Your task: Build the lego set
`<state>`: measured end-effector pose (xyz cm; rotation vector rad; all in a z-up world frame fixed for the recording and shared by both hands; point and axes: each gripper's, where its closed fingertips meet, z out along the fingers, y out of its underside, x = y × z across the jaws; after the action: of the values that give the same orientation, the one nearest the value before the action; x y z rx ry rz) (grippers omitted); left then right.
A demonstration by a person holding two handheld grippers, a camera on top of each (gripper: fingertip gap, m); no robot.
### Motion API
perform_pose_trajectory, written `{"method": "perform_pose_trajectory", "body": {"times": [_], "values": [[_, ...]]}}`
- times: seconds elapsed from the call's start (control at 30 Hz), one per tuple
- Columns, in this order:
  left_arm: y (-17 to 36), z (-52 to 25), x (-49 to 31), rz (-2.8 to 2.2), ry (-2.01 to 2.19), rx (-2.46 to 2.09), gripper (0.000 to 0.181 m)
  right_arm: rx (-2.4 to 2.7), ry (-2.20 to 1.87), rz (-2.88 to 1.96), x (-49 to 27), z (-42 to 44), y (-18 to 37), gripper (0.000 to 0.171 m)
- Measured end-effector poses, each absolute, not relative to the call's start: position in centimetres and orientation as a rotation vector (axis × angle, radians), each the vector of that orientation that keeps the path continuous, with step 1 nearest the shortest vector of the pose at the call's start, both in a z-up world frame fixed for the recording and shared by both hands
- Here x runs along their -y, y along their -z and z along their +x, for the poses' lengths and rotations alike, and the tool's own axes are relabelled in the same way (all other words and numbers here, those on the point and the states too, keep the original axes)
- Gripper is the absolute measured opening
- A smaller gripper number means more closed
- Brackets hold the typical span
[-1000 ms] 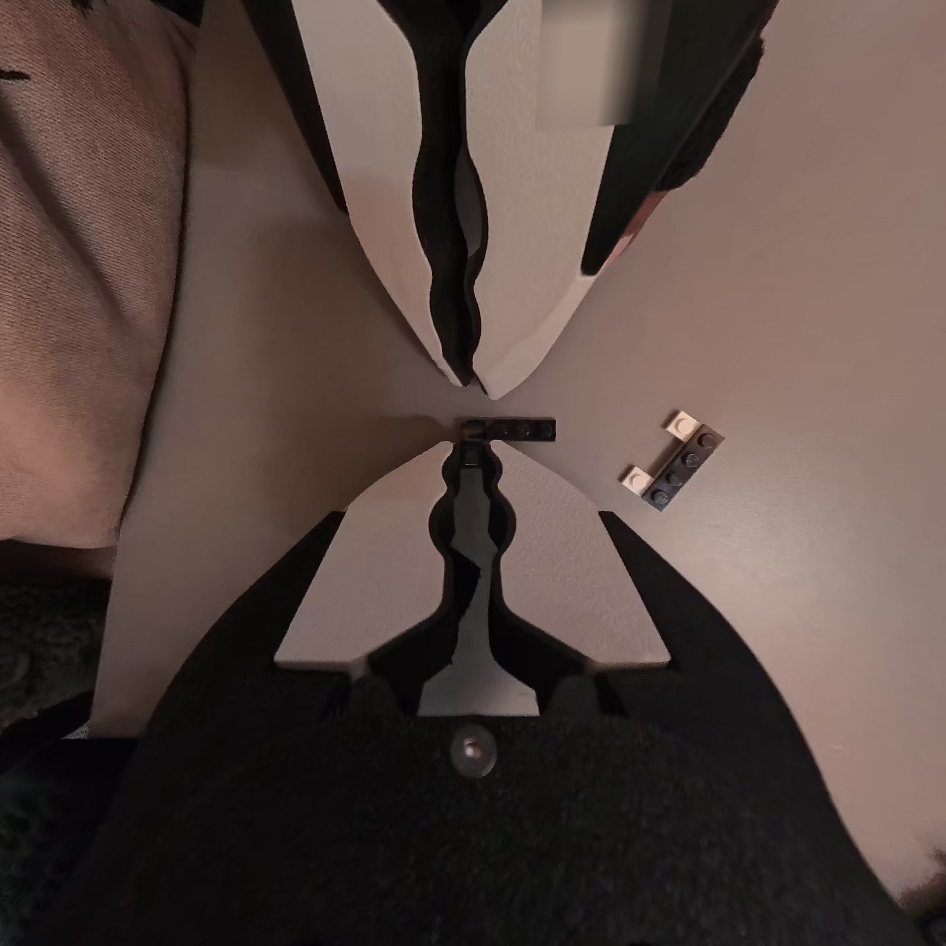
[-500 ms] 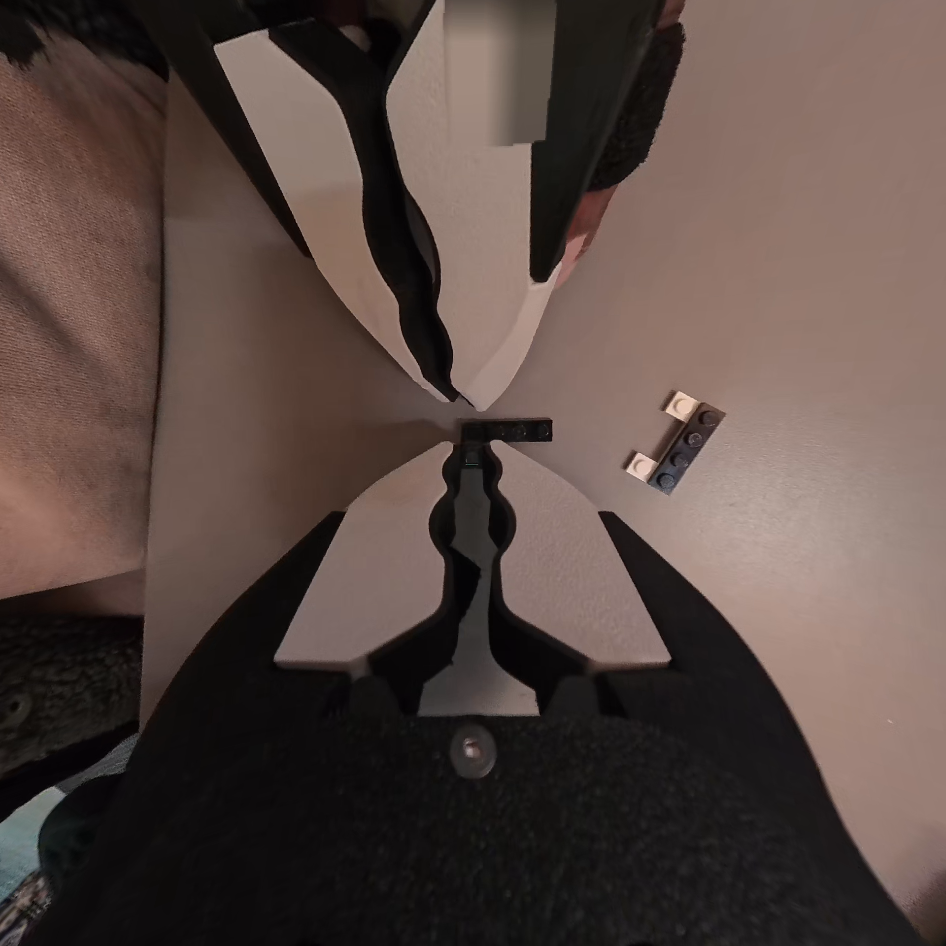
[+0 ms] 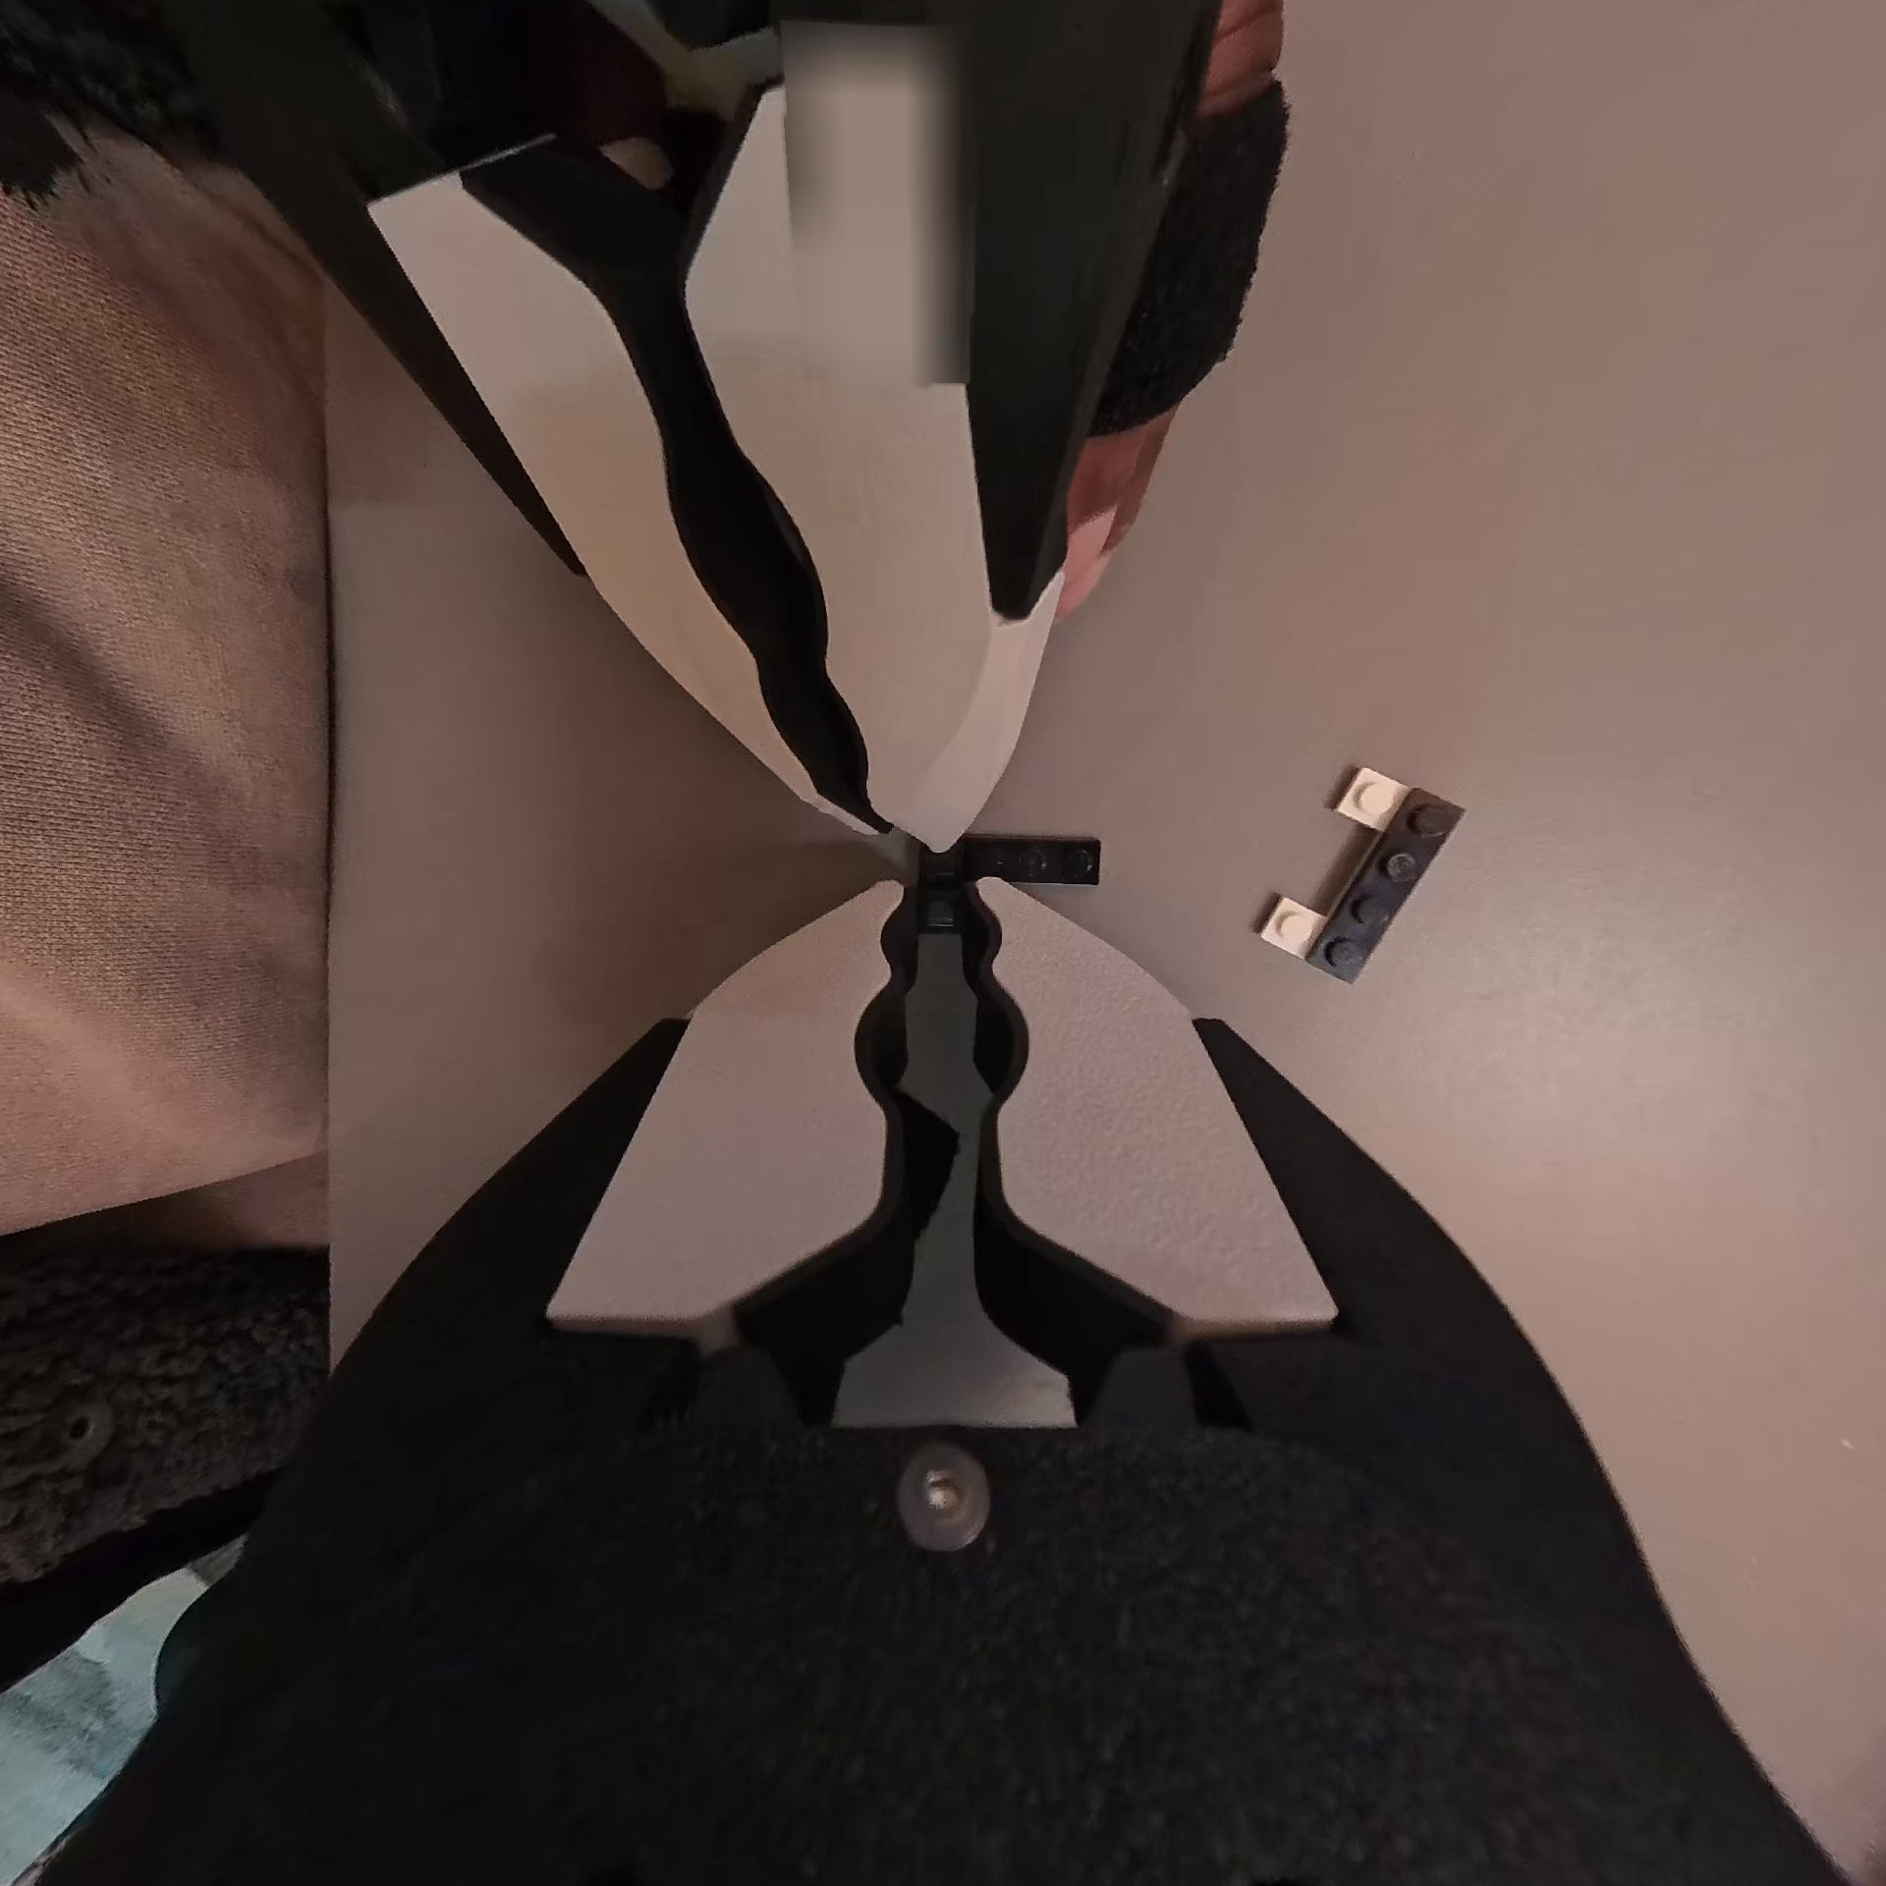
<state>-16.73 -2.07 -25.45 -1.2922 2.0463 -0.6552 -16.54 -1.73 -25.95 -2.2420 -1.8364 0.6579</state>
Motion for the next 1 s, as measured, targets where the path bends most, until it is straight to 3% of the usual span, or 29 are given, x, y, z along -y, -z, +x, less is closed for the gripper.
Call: {"method": "perform_pose_trajectory", "body": {"times": [1.0], "values": [[26.36, -16.95, 2.67, -1.258, 0.603, -2.088, 0.001, 1.886, -0.581, -2.351, 1.72, -16.79, 26.17, 0.008]]}}
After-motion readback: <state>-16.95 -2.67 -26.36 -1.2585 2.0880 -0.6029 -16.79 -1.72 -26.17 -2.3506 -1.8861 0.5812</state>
